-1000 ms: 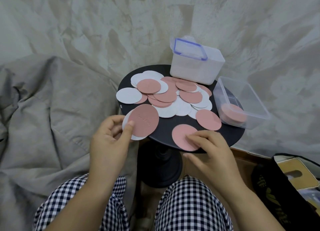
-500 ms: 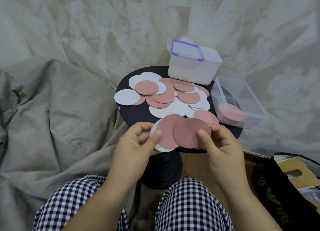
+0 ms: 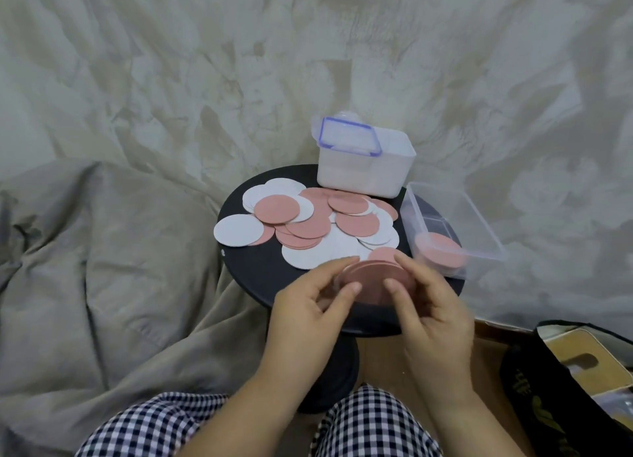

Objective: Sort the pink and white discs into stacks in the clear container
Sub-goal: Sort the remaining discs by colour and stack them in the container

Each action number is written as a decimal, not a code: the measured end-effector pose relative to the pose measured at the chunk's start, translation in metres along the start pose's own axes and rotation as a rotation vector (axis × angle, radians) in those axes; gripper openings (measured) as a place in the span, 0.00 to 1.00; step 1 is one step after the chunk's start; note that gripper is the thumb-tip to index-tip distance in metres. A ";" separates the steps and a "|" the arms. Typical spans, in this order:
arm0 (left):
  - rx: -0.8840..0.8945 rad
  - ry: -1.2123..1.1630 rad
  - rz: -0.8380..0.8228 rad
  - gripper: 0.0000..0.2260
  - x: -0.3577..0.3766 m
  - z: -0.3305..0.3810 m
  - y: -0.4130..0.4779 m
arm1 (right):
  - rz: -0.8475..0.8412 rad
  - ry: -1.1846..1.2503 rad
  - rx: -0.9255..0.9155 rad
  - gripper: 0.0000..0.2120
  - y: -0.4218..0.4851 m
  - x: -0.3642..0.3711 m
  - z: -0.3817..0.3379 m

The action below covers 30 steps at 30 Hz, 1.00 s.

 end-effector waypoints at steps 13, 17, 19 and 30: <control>0.143 0.540 -0.178 0.30 0.020 -0.005 -0.006 | -0.082 -0.091 -0.117 0.17 -0.006 0.019 0.010; 0.167 0.374 0.065 0.15 -0.006 0.004 -0.005 | -0.087 0.033 0.027 0.18 -0.004 0.013 0.022; 0.141 0.292 0.116 0.12 -0.013 0.005 -0.006 | -0.065 0.095 0.107 0.20 -0.005 0.009 0.028; 0.138 0.264 0.236 0.11 -0.027 0.005 -0.013 | 0.012 0.060 -0.010 0.14 -0.009 0.004 0.021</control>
Point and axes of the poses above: each hand's wrist, its own y-axis towards the middle knuckle, its own x-axis out of the palm, z = x × y, the point moved 10 cm from there along y, towards the middle knuckle, and after that the axes turned 4 degrees about x, right-handed, at the moved point
